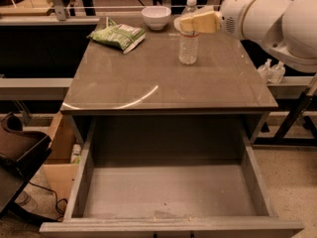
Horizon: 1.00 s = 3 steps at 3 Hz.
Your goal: Place water bottle into top drawer
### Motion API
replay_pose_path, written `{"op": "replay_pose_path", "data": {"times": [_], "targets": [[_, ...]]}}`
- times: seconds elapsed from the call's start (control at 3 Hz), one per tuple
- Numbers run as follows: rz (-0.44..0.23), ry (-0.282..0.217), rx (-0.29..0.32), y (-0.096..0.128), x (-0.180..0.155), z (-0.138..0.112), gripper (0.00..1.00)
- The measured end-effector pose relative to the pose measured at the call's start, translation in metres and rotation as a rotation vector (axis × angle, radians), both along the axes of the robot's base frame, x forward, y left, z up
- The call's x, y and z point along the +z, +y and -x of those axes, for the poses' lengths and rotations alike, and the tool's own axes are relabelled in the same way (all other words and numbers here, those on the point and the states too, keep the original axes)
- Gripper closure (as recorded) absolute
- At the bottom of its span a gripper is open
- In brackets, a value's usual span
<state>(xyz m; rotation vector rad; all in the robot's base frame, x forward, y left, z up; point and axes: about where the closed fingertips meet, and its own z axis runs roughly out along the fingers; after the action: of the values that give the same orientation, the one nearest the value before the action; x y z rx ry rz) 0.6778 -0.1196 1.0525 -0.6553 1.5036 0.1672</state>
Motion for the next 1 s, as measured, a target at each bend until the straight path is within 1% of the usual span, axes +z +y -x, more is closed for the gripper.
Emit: {"op": "replay_pose_path", "data": {"times": [0.33, 0.67, 1.0], "targets": [[-0.006, 0.021, 0.006, 0.010, -0.009, -0.014, 0.00], [-0.041, 0.044, 0.031, 0.021, -0.020, -0.034, 0.00], [-0.099, 0.055, 0.054, 0.020, -0.032, -0.053, 0.00]]}}
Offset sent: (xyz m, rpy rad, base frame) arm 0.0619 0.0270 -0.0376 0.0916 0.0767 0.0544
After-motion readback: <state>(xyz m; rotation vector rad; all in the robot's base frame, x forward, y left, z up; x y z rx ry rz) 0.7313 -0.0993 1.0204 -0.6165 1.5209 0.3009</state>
